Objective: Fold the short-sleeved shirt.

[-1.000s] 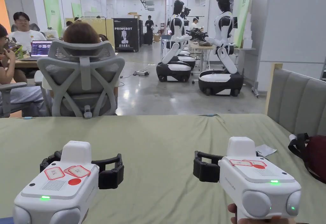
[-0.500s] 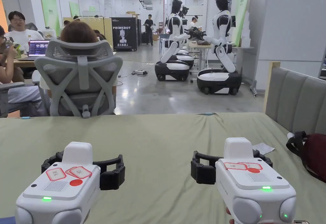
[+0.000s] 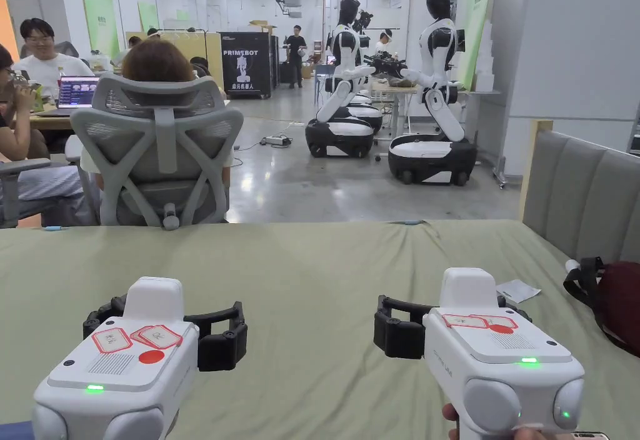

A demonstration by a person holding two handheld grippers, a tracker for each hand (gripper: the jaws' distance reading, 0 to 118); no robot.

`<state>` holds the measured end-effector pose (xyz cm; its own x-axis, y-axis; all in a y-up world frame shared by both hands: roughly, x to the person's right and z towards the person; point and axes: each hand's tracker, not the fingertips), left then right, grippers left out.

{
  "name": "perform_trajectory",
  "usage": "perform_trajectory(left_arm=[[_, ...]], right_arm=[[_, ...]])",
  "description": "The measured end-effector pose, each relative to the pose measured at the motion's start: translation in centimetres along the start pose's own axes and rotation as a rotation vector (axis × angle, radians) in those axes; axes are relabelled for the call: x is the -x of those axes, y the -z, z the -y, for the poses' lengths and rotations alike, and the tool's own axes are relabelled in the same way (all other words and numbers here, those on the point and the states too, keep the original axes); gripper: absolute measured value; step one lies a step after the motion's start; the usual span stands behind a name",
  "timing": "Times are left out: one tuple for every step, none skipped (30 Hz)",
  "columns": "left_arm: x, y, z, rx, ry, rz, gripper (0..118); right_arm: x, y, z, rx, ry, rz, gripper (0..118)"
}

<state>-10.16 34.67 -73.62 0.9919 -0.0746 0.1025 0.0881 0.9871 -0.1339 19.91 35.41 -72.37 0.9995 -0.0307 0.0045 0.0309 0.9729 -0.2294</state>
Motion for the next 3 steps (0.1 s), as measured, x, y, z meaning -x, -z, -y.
perform_trajectory(left_arm=[[-0.01,-0.01,0.00,-0.001,-0.001,-0.001,118],[-0.01,-0.05,0.02,-0.002,-0.003,-0.002,118],[-0.02,-0.06,0.03,-0.001,-0.005,-0.003,118]], right_arm=[[0.16,-0.15,0.12,-0.018,-0.010,0.027,118],[0.36,-0.28,0.18,-0.034,-0.040,0.054,118],[0.49,-0.36,0.28,-0.042,-0.052,0.065,118]])
